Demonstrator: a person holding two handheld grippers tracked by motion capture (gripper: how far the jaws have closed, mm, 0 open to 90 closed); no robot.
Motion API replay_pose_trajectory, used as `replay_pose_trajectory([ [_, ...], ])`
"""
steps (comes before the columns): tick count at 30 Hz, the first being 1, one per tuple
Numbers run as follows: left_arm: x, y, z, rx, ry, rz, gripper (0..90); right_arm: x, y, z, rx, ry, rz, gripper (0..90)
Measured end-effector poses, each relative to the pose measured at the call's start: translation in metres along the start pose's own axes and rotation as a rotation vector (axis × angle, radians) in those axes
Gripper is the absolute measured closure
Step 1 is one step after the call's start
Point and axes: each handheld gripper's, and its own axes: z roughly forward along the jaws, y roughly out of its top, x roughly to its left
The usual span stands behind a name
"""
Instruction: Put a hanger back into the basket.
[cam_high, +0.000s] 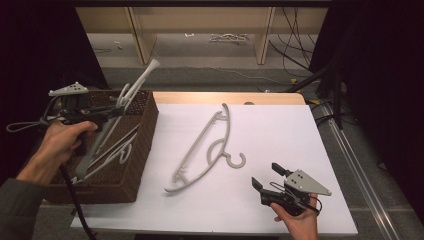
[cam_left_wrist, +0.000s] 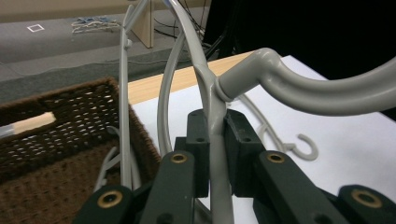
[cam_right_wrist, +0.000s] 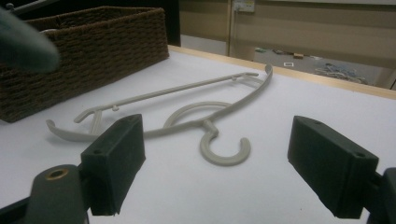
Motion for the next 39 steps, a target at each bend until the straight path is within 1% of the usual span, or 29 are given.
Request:
replay_pose_trajectory([
  [2, 0.005, -0.003, -0.002, 0.005, 0.01, 0.012, 80.9, 0.0, 0.0, 0.0, 0.001, 0.0, 0.0, 19.9],
  [5, 0.013, -0.007, -0.004, 0.01, 0.017, 0.046, 80.9, 0.0, 0.0, 0.0, 0.002, 0.001, -0.004, 19.9],
  [11, 0.026, -0.02, -0.008, 0.038, 0.041, 0.067, 80.9, 0.0, 0.0, 0.001, 0.001, 0.003, -0.002, 19.9],
  [13, 0.029, -0.023, -0.009, 0.042, 0.041, 0.079, 80.9, 0.0, 0.0, 0.001, 0.0, 0.008, 0.0, 19.9],
  [14, 0.029, -0.023, -0.009, 0.042, 0.041, 0.079, 80.9, 0.0, 0.0, 0.001, -0.001, 0.008, 0.001, 19.9],
  [16, 0.032, -0.028, -0.012, 0.051, 0.047, 0.101, 80.9, 0.0, 0.0, 0.001, -0.001, 0.007, 0.001, 19.9],
  [17, 0.032, -0.028, -0.012, 0.051, 0.047, 0.101, 80.9, 0.0, 0.0, 0.001, 0.0, 0.006, 0.001, 19.9],
  [18, 0.033, -0.031, -0.013, 0.058, 0.045, 0.112, 80.9, 0.0, 0.0, 0.001, 0.004, 0.002, 0.0, 19.9],
  [19, 0.034, -0.033, -0.013, 0.06, 0.039, 0.116, 80.9, 0.0, 0.0, 0.001, 0.004, 0.002, -0.001, 19.9],
  [20, 0.034, -0.034, -0.014, 0.066, 0.041, 0.12, 80.8, 0.0, 0.0, 0.001, 0.004, 0.002, -0.001, 19.9],
  [24, 0.037, -0.04, -0.015, 0.082, 0.039, 0.132, 80.8, 0.001, -0.001, 0.002, -0.007, 0.009, 0.004, 19.9],
  [25, 0.038, -0.042, -0.015, 0.079, 0.037, 0.121, 80.8, 0.001, -0.001, 0.002, -0.005, 0.008, 0.002, 19.9],
  [28, 0.04, -0.048, -0.016, 0.106, 0.041, 0.132, 80.8, 0.0, 0.0, 0.001, 0.003, 0.004, -0.001, 19.9],
  [29, 0.041, -0.05, -0.016, 0.113, 0.039, 0.141, 80.8, 0.0, 0.0, 0.001, 0.004, 0.003, -0.002, 19.9],
  [30, 0.041, -0.052, -0.016, 0.106, 0.038, 0.129, 80.8, 0.0, 0.0, 0.001, 0.004, 0.003, -0.002, 19.9],
  [31, 0.042, -0.054, -0.016, 0.114, 0.04, 0.13, 80.7, 0.001, -0.001, 0.002, 0.001, 0.001, -0.002, 19.9],
  [32, 0.043, -0.055, -0.017, 0.121, 0.044, 0.134, 80.8, 0.001, -0.001, 0.002, -0.003, 0.015, 0.012, 19.9],
  [33, 0.045, -0.056, -0.017, 0.127, 0.038, 0.138, 80.8, 0.001, -0.001, 0.002, -0.002, 0.009, 0.002, 19.9],
  [34, 0.044, -0.057, -0.017, 0.127, 0.042, 0.131, 80.8, 0.001, 0.0, 0.002, 0.006, 0.004, 0.004, 20.0],
  [36, 0.046, -0.059, -0.019, 0.115, 0.033, 0.132, 80.8, 0.001, 0.0, 0.002, 0.002, 0.009, 0.006, 20.0],
  [38, 0.047, -0.062, -0.02, 0.126, 0.037, 0.14, 80.8, 0.001, -0.001, 0.003, -0.006, 0.012, 0.008, 20.0],
  [39, 0.049, -0.063, -0.02, 0.141, 0.041, 0.148, 80.8, 0.001, -0.001, 0.003, -0.01, 0.012, 0.007, 20.0],
])
